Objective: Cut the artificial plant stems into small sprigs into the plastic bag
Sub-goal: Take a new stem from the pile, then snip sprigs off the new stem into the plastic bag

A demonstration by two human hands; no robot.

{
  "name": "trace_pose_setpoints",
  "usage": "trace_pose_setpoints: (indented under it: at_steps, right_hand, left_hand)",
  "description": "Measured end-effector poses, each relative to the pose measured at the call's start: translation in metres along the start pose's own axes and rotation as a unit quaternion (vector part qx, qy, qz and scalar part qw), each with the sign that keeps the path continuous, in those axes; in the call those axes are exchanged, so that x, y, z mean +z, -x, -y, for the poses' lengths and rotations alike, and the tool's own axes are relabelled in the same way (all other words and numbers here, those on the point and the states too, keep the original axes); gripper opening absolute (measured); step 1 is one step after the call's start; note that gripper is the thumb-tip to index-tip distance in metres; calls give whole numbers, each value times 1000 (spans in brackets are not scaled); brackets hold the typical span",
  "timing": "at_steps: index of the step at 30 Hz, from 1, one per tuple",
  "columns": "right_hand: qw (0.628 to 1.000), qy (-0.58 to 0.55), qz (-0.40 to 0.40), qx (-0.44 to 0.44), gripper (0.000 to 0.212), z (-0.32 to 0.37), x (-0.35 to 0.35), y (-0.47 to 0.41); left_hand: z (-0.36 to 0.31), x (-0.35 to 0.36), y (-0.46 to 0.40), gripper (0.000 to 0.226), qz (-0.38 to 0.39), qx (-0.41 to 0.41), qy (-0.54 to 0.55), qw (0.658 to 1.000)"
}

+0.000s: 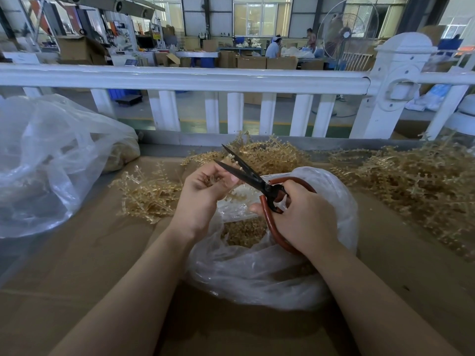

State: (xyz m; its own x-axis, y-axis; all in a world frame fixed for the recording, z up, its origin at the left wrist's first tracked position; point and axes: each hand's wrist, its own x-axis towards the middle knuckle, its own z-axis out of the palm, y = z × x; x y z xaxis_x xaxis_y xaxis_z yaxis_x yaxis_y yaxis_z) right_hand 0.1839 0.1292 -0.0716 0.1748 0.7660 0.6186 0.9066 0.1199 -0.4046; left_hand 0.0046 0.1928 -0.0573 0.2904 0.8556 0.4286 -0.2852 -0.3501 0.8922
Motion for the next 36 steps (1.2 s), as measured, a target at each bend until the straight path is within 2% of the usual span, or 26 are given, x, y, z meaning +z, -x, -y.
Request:
trace_pose_setpoints:
  at_steps: [7, 16, 22, 32, 36]
  right_hand:
    - [1000, 19, -3, -14, 70, -2, 0, 0]
    - [1000, 1, 4, -19, 72, -1, 1, 0]
    - [1000, -3, 13, -6, 77, 0, 1, 0]
    - [999, -48, 0, -11, 64, 0, 3, 1]
    - [999, -38, -6, -12, 67, -1, 3, 0]
  left_hand:
    - [2, 1, -1, 12, -12, -4, -36, 999]
    - [1, 2, -1, 14, 10, -8, -20, 1000]
    - [2, 0, -2, 10, 17, -15, -22, 999]
    - [3, 2, -2, 6, 49, -18, -32, 998]
    - [5, 2, -2, 5, 51, -17, -34, 998]
